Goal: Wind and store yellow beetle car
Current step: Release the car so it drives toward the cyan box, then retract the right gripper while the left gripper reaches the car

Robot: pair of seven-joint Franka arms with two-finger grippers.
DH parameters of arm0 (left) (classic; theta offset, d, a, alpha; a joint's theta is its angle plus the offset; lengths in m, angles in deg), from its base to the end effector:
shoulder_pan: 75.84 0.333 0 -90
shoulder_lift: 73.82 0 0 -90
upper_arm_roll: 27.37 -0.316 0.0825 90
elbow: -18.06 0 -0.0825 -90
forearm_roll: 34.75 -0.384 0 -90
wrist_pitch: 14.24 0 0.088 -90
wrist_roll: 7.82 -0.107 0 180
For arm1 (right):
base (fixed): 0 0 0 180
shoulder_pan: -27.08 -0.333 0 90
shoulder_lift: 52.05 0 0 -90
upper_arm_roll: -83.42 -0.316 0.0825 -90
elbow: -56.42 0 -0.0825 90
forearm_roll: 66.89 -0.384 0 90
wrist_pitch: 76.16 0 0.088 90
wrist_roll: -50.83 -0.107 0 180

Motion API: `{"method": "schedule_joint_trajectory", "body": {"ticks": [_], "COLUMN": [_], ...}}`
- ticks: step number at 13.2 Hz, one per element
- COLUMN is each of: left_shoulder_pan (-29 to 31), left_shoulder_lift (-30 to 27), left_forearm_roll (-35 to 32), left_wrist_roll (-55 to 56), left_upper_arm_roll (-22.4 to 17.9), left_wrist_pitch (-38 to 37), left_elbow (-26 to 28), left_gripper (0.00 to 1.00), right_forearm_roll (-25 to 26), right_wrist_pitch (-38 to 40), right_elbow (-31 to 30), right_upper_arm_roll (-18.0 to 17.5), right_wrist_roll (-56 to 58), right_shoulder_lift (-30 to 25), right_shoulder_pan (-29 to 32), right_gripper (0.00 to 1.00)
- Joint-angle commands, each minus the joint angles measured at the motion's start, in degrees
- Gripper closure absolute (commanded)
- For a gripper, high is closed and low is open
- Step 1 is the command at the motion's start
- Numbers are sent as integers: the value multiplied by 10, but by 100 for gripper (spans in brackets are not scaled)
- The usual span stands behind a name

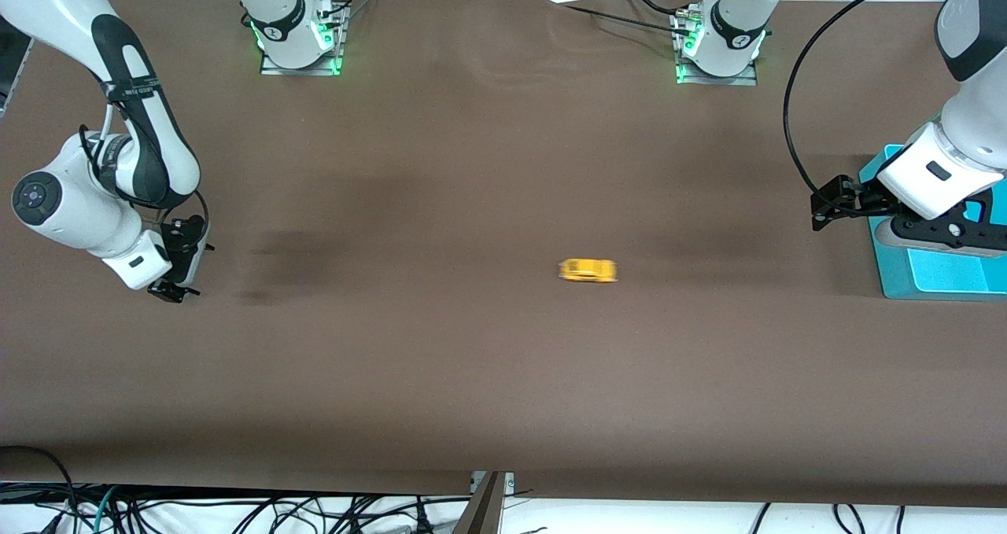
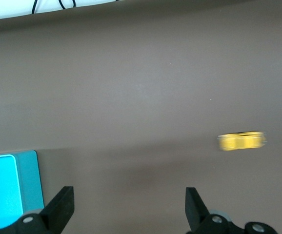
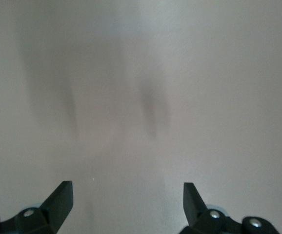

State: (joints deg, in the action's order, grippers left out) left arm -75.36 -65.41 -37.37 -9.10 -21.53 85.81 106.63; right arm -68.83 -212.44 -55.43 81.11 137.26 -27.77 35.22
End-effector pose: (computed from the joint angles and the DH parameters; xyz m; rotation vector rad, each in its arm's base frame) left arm 0.6105 -0.0490 0.5671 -3.1063 0.1884 -0.0862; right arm 0.6158 -0.0635 0.2609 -2.4041 -1.9816 -0.0479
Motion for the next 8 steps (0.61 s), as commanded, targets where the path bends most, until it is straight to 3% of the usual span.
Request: {"method": "schedule_joint_trajectory", "body": {"ticks": [1, 8], "left_shoulder_pan": [4, 4], "left_shoulder_lift": [-1, 5], "left_forearm_roll": [5, 5], "left_wrist_roll": [2, -4], "left_upper_arm_roll": [3, 1], "left_wrist_pitch": [-20, -42], "left_elbow": [-9, -10], "left_gripper": [0, 0], "right_forearm_roll": [-7, -5], "right_wrist_pitch": [58, 245], "right_elbow": [36, 144], "right_upper_arm_roll": [-20, -57], "right_wrist_roll": [-106, -458], "right_shoulder_lift": [0, -5], "right_shoulder_pan": [-1, -19], "right_gripper": [0, 0]}}
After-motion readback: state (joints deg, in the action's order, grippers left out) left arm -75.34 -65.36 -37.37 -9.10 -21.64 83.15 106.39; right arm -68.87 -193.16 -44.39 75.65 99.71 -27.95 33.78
